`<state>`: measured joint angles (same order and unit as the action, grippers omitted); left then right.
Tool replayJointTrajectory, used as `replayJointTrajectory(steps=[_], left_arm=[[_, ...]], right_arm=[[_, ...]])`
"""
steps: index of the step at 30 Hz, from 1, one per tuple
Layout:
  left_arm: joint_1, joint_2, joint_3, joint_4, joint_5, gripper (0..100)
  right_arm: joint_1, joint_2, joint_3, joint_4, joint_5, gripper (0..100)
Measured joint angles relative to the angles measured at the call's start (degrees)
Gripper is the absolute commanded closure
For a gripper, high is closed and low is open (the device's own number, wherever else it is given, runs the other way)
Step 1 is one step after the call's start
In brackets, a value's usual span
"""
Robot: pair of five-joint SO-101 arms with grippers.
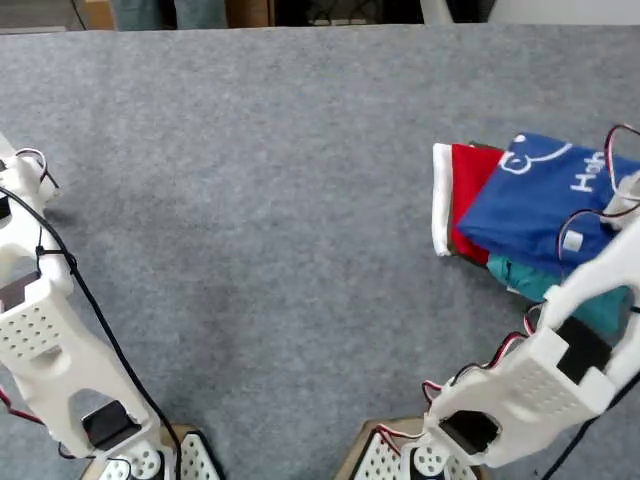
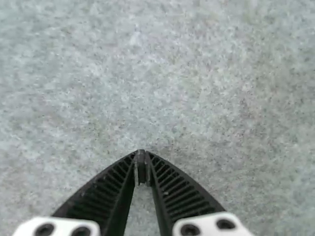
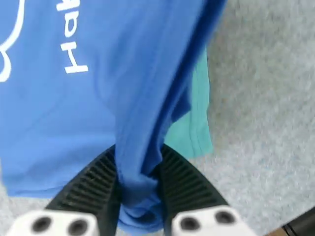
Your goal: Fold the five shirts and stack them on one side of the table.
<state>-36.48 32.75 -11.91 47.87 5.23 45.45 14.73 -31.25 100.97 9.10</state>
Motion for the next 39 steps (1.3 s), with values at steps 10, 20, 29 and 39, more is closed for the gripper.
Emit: replayJointTrajectory(steps=[10, 20, 29, 39], left_arm=[[4.9, 0.0, 0.0, 5.0, -2.5, 97], [9.4, -4.9, 1.1, 13.8, -6.0, 97], [18.7, -34.3, 26.5, 14.2, -10.5, 97], [18.5, -75.1, 61.9, 14.1, -23.1, 97]], right_arm=[[1.1, -0.6, 5.2, -0.2, 1.1, 57.9], [2.1, -17.8, 3.0, -0.1, 1.2, 93.1], [-6.3, -49.2, 27.5, -0.5, 12.1, 98.5], [-30.1, -86.1, 82.5, -24.5, 5.7, 98.5]])
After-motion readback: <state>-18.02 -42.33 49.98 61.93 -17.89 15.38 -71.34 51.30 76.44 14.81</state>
